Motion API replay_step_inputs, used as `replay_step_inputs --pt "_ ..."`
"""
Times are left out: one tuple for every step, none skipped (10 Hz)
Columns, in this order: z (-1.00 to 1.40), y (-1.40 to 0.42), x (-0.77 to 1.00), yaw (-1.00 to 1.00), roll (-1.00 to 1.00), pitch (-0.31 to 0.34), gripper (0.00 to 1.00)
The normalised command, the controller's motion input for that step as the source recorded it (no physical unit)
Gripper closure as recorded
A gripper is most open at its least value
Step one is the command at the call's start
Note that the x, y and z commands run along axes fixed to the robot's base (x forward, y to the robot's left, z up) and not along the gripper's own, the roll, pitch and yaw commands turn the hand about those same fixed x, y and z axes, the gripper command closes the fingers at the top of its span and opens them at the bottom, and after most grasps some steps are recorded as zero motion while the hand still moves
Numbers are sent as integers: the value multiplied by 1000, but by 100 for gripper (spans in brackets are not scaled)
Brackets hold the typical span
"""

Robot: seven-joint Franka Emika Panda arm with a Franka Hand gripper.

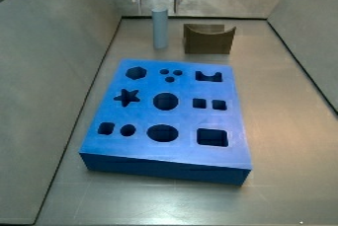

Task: Pick up the oval object. Move up. Move to above the board. Insert the oval object.
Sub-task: Pick up the oval object.

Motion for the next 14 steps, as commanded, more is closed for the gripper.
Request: replay_step_inputs --pt "-571 -466 114 40 71 0 0" --pt "-314 -237 160 0 0 0 0" --pt "0 43 0 9 0 0 0" --pt "-89 149 -3 66 0 0 0" --pt "-131 86 -6 20 0 0 0" --pt "0 43 0 46 -9 0 0" --pt "0 0 0 0 0 0 100" --pt "0 -243 0 37 186 0 100" --pt "0 -411 0 63 291 0 100" --pt "0 0 0 0 0 0 100" --pt "0 0 0 0 0 0 100" --pt "0 0 0 0 0 0 100" --pt "0 0 0 0 0 0 100" --pt "0 0 0 0 0 0 100"
